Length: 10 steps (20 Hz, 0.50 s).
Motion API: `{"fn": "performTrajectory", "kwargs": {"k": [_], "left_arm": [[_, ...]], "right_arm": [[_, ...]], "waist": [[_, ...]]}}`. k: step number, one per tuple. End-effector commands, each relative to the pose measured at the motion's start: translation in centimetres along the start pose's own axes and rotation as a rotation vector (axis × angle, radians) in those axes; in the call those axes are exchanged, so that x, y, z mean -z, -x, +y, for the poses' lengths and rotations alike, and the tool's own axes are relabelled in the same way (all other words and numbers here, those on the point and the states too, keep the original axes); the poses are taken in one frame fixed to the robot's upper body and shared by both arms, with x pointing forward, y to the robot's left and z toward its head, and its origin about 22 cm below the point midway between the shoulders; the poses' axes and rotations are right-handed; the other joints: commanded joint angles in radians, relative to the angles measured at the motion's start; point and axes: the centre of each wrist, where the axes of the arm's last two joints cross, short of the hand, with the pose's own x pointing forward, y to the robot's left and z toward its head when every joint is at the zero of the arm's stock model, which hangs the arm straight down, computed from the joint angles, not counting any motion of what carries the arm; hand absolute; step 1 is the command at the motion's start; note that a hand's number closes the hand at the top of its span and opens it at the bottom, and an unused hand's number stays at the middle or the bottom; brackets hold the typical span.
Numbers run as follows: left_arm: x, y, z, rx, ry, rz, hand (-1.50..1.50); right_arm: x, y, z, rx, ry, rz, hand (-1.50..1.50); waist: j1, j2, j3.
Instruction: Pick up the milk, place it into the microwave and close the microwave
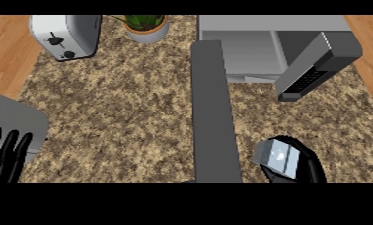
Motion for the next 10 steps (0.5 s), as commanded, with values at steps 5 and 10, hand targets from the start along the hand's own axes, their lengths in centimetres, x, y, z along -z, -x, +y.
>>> {"fn": "performTrajectory", "kwargs": {"k": [5,10], "left_arm": [[-0.3,-1.3,0.6,-0.001,-0.010,-0.022,-1.50],[0.8,0.4,-0.2,-0.018,0.021,0.002,-1.50]], "right_arm": [[2.6,-1.3,2.6,-0.005,0.095,-0.108,1.50],[3.6,-0.4,-1.9,-0.028,0.151,-0.136,1.50]], "waist": [[0.001,0.000,0.000],[0.002,0.002,0.000]]}}
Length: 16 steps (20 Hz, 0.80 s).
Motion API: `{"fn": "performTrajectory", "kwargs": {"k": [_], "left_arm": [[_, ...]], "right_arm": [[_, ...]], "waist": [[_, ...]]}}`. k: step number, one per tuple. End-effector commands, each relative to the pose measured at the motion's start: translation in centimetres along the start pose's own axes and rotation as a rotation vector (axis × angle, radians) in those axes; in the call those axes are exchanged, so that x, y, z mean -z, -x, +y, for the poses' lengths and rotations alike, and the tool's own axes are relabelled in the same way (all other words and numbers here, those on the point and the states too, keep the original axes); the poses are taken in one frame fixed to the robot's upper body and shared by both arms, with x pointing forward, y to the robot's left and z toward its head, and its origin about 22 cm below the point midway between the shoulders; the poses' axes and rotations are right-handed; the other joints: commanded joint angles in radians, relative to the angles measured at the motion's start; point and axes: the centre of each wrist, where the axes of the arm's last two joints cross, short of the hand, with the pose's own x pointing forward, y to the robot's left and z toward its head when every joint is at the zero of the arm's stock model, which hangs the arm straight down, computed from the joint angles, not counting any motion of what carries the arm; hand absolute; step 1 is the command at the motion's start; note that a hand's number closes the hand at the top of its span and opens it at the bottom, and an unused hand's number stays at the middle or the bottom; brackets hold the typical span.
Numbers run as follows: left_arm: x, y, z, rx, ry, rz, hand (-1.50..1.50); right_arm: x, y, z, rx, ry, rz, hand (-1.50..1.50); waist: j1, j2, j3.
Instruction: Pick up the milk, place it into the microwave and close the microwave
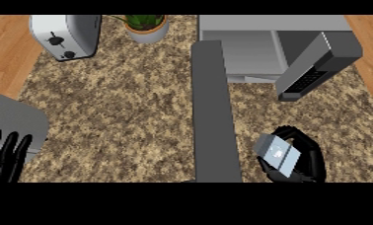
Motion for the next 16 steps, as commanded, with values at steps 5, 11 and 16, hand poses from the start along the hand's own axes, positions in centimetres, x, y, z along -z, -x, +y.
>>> {"fn": "performTrajectory", "kwargs": {"k": [5,11,16], "left_arm": [[-0.5,-0.9,1.5,-0.008,-0.003,-0.009,-1.50],[-0.1,-0.7,1.8,-0.018,0.000,0.003,-1.50],[1.2,-0.6,0.9,-0.026,-0.001,-0.007,-1.50]], "right_arm": [[3.3,-1.6,-4.4,-0.015,0.000,-0.040,1.50],[5.5,-3.8,-1.1,0.087,-0.047,-0.056,1.50],[9.1,-5.6,1.4,0.010,-0.035,-0.093,1.50]], "waist": [[-0.001,-0.001,0.000],[-0.005,-0.002,-0.001],[-0.004,-0.001,0.000]]}}
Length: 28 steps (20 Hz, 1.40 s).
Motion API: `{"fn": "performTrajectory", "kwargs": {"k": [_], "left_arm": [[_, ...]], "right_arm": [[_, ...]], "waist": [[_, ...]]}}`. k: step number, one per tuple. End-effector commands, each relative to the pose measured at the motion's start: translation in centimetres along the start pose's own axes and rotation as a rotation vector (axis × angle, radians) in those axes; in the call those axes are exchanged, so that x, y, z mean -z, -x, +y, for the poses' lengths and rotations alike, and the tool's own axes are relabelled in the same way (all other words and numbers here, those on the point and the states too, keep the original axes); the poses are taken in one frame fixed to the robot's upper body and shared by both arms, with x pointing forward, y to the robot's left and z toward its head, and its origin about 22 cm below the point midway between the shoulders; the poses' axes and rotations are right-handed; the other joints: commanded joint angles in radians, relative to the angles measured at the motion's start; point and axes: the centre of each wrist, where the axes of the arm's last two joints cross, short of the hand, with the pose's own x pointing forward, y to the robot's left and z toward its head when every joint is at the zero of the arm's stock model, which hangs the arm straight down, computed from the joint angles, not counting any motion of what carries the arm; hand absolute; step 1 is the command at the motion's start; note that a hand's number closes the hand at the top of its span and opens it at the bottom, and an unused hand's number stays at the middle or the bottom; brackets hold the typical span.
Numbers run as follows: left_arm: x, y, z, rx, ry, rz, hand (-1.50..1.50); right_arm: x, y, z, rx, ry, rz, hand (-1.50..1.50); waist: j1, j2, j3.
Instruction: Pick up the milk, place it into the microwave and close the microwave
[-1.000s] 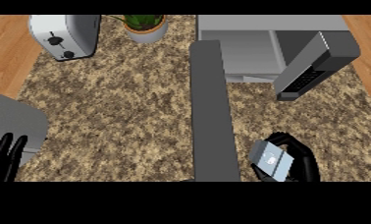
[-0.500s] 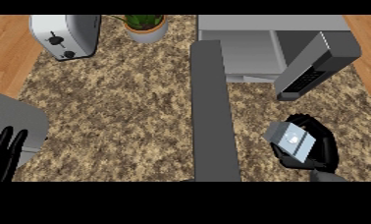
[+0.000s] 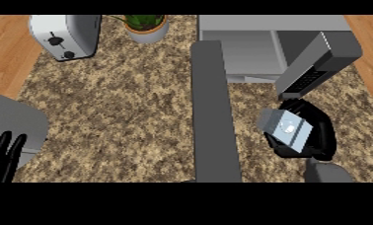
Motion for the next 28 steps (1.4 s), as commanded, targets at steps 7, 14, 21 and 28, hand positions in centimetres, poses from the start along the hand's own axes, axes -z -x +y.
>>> {"fn": "performTrajectory", "kwargs": {"k": [7,14,21,28], "left_arm": [[-0.1,-0.5,1.7,0.016,-0.028,0.009,-1.50],[1.3,-0.2,1.9,0.007,0.000,-0.005,-1.50],[1.1,0.9,3.5,0.008,0.000,0.014,-1.50],[1.4,2.8,3.2,-0.014,0.043,-0.002,-1.50]], "right_arm": [[5.7,-1.9,4.6,-0.140,-0.029,0.034,1.50],[11.3,1.6,5.8,-0.208,-0.022,0.080,1.50],[17.4,1.0,6.4,-0.199,-0.034,0.092,1.50],[19.0,1.4,5.5,-0.297,-0.008,0.070,1.50]], "waist": [[0.004,0.001,0.000],[0.015,0.006,0.001],[0.028,0.011,0.001],[0.058,0.027,0.002]]}}
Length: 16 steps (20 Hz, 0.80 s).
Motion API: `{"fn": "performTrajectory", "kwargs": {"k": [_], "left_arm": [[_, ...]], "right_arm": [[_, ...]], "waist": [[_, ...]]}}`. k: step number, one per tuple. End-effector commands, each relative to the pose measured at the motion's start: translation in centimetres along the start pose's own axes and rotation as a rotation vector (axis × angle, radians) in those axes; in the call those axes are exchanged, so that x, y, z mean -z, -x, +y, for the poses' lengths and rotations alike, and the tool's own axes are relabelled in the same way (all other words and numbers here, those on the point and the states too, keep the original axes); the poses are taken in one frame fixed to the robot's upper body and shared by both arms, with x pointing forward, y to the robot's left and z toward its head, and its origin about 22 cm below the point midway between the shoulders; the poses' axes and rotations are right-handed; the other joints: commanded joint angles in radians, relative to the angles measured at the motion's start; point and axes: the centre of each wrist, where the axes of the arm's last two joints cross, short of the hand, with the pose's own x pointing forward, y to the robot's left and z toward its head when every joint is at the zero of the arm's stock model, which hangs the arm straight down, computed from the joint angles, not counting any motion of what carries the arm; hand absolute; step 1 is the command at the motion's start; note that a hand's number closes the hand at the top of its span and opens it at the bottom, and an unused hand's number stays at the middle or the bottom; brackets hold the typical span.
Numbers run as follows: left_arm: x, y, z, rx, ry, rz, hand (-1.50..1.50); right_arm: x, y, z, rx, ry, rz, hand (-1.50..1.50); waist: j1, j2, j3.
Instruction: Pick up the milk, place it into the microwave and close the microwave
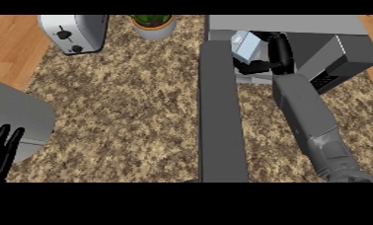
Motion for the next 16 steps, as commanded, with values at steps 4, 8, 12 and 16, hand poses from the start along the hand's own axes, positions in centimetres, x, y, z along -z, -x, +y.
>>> {"fn": "performTrajectory", "kwargs": {"k": [4,8,12,16], "left_arm": [[0.6,0.9,-0.5,-0.012,0.050,-0.013,-1.50],[1.9,-0.1,-1.0,-0.011,0.062,-0.011,-1.50],[3.0,0.7,-1.6,-0.029,0.076,-0.024,-1.50],[3.3,0.2,-1.2,0.009,0.096,-0.032,-1.50]], "right_arm": [[2.7,-1.3,0.1,-0.078,0.045,-0.020,1.50],[2.8,-1.2,-0.2,-0.200,0.045,-0.035,1.50],[4.4,-2.6,-1.3,-0.228,0.086,-0.013,1.50],[4.8,-3.0,-1.0,-0.231,0.241,0.027,1.50]], "waist": [[0.037,0.016,0.000],[0.054,0.026,0.002],[0.062,0.033,0.002],[0.092,0.046,0.002]]}}
